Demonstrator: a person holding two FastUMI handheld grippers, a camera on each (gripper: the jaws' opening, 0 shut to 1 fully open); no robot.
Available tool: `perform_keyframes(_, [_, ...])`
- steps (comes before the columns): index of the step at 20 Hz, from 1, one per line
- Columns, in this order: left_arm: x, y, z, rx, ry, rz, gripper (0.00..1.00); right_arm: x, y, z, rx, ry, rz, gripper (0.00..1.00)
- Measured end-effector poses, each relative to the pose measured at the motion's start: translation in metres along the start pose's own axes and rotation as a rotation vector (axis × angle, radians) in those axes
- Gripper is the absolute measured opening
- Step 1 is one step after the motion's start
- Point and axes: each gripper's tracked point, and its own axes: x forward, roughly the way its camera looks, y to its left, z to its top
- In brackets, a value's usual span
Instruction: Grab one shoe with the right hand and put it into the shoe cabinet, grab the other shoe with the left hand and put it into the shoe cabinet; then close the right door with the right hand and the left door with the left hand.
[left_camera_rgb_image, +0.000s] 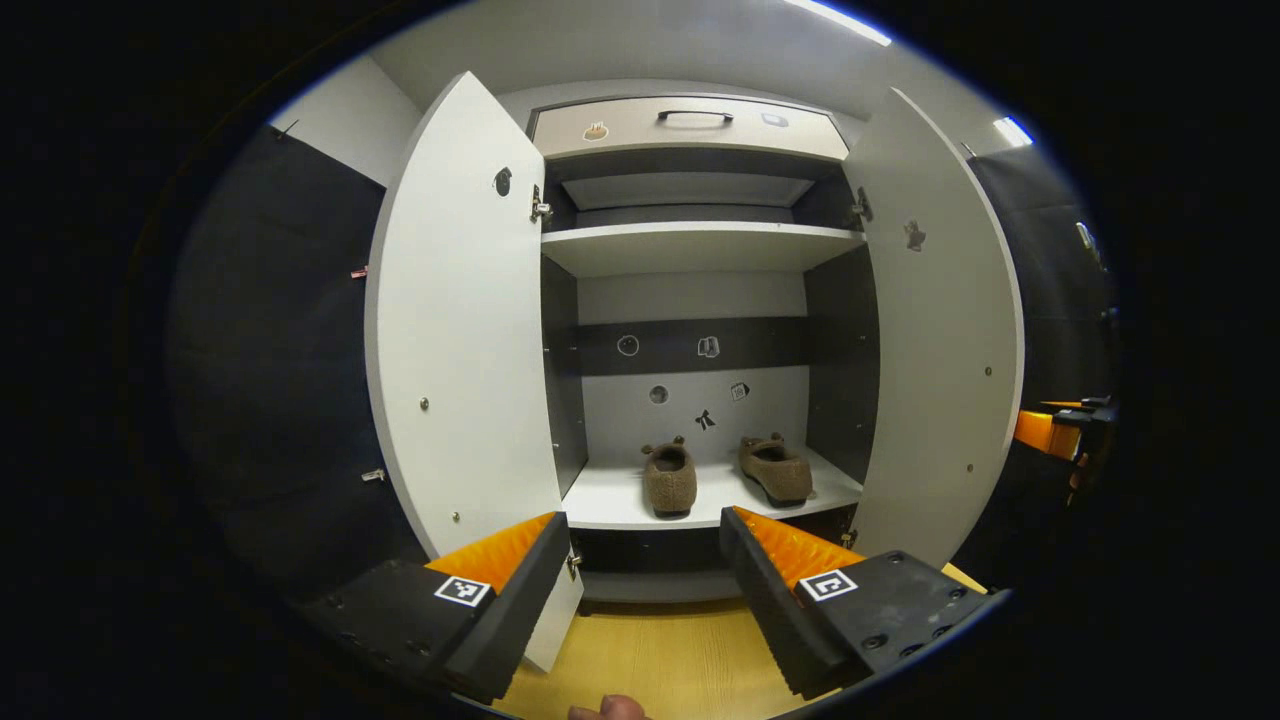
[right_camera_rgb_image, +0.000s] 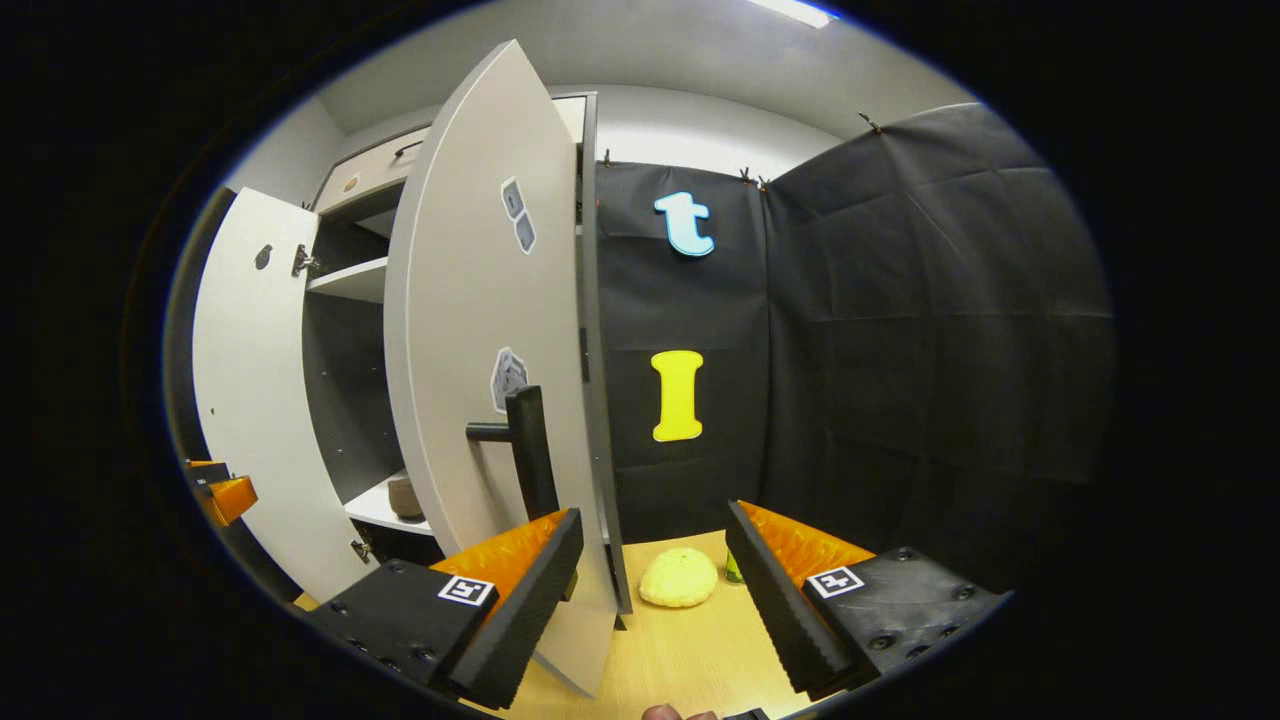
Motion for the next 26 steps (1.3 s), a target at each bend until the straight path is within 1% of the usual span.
perform_keyframes(6, [0.001,0.020,-0.003,-0.011,-0.001,-0.006,0.96,0.001,0.039,-0.005,-0.001,0.012,0.046,0.98])
perform_keyframes(10, [-0.001,0.033,-0.003,-0.012,-0.005,-0.001,0.96,0.007,0.082,-0.009,-0.017,0.021,0.117,0.98])
perform_keyframes(13, [-0.002,0.043,-0.004,-0.014,-0.009,0.003,0.96,0.006,0.116,-0.003,-0.020,0.002,0.178,0.98])
perform_keyframes(16, [-0.004,0.056,-0.003,-0.013,-0.014,0.010,0.96,0.002,0.142,0.000,-0.019,-0.007,0.209,0.98])
perform_keyframes(20, [-0.011,0.083,-0.001,-0.025,-0.031,0.032,0.96,-0.006,0.164,-0.006,-0.037,-0.002,0.229,0.98])
perform_keyframes(22, [-0.017,0.101,0.000,-0.027,-0.036,0.046,0.96,-0.009,0.172,-0.009,-0.049,0.000,0.227,0.98])
perform_keyframes(26, [-0.028,0.142,0.002,-0.025,-0.055,0.084,0.96,-0.014,0.189,-0.014,-0.035,0.004,0.216,0.98])
